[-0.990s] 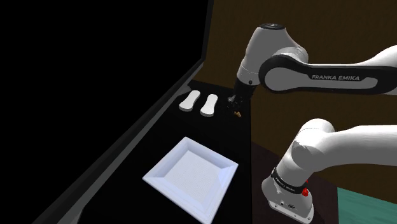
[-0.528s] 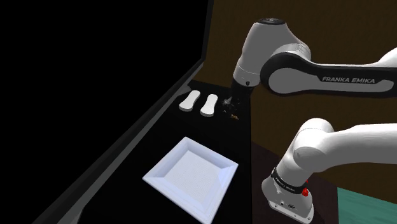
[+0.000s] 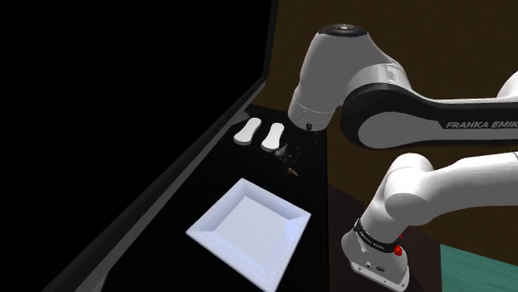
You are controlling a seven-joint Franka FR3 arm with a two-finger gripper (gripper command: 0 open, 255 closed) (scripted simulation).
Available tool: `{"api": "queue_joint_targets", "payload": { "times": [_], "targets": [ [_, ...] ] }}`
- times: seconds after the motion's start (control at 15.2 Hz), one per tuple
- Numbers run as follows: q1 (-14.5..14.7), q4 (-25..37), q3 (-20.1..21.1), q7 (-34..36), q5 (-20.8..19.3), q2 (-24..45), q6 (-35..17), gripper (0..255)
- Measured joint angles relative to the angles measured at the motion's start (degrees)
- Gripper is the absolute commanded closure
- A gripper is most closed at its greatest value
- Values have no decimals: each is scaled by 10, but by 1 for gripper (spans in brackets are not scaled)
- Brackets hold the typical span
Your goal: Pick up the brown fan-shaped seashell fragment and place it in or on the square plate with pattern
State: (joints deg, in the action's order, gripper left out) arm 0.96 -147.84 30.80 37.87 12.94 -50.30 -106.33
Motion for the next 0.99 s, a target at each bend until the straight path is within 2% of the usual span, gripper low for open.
{"api": "queue_joint_targets", "payload": {
  "times": [0.33, 0.66, 0.99],
  "targets": [
    [-2, 61, 71, 68, 22, 50, 3, 255],
    [-25, 136, 157, 143, 30, 116, -1, 255],
    [-32, 134, 193, 167, 36, 136, -27, 255]
  ]
}}
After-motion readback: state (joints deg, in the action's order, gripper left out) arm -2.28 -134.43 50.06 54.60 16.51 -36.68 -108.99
